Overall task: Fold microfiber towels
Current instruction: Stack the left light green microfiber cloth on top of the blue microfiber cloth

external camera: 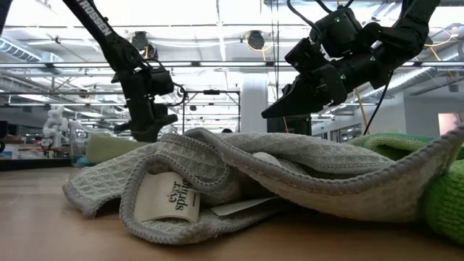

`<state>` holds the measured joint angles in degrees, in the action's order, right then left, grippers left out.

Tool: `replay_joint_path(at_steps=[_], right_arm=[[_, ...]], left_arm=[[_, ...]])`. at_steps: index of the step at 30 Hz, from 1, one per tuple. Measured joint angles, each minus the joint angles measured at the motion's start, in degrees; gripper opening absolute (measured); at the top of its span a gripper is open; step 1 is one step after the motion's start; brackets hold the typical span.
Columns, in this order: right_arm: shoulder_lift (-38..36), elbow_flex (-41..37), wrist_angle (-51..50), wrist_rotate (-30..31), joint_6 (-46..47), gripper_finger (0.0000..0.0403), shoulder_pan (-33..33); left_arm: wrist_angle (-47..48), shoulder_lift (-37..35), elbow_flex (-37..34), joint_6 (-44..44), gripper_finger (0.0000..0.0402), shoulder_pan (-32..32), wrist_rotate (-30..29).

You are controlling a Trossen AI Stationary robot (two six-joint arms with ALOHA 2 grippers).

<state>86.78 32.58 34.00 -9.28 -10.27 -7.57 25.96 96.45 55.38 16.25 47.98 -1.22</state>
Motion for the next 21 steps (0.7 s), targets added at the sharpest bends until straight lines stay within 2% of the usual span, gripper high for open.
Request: replay_joint_path(at_steps=[6,12,17,21], right_arm=[[0.00,0.00,-0.12,0.00,0.05,0.0045,0.00],[0.00,0.00,-0.80,0.00,0.14,0.0045,0.01],[0.00,0.00,-0.85,-1.95,-0.09,0.0045,0.00],[0.00,0.00,-0.83,-3.39,-0.35,0.0044,0.12]], left_arm=[[3.99,-6.25,1.83,-0.57,0.0003,-0.27,-2.39],[16.70,-13.29,2.04,4.34,0.0004,-0.18,-10.33],[26.46,-14.31,1.91,9.77,0.0004,1.53,-14.79],[24.92,-14.13,-1.37,10.40,0.0003,3.55,-14.92]])
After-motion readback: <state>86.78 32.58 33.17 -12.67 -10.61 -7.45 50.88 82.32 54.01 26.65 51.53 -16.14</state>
